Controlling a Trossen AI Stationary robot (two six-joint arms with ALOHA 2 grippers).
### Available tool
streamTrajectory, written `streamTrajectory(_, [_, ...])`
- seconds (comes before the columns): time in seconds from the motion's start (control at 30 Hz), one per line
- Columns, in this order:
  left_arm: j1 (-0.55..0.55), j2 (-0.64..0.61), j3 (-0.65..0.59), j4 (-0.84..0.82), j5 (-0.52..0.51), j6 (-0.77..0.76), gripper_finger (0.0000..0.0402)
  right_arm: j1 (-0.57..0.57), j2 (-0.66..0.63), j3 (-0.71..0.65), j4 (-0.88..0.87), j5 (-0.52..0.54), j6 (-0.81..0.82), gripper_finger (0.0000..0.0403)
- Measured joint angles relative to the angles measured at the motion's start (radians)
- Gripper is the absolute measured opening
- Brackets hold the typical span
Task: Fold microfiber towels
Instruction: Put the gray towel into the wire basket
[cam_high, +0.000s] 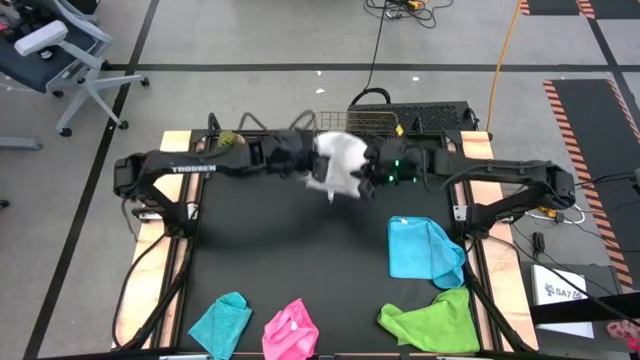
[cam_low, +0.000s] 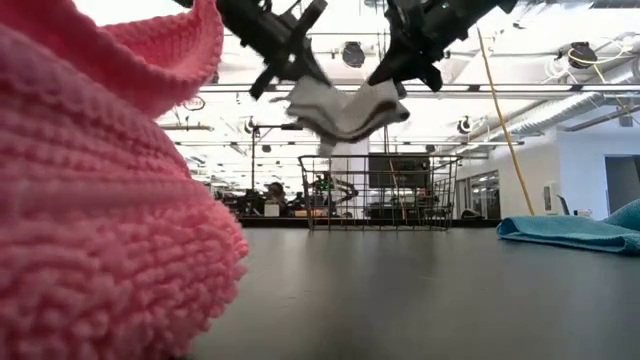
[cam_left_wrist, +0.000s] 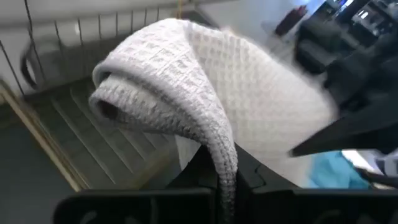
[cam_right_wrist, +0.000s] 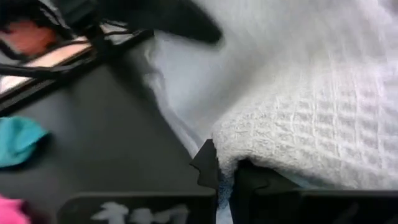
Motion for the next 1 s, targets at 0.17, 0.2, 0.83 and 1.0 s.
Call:
streamTrajectory(0.17, [0.099,0.052,0.147,-0.082,0.036,0.106,0.0006,-0.127,0.0,0.028,-0.008,-0.007,-0.074,0.0])
streamTrajectory(0.2, [0.117,0.071,0.175,-0.076,0.057,0.112,0.0006,-0.152,0.0,0.029,-0.006,-0.007,-0.085,0.0])
streamTrajectory(0.83, [0.263,0.449,0.363,-0.024,0.27,0.144,0.0006,-0.453,0.147,-0.022,-0.024,-0.038,-0.222,0.0])
streamTrajectory(1.0, [0.295,0.471,0.363,-0.039,0.272,0.147,0.0006,-0.482,0.226,-0.038,-0.024,-0.038,-0.241,0.0])
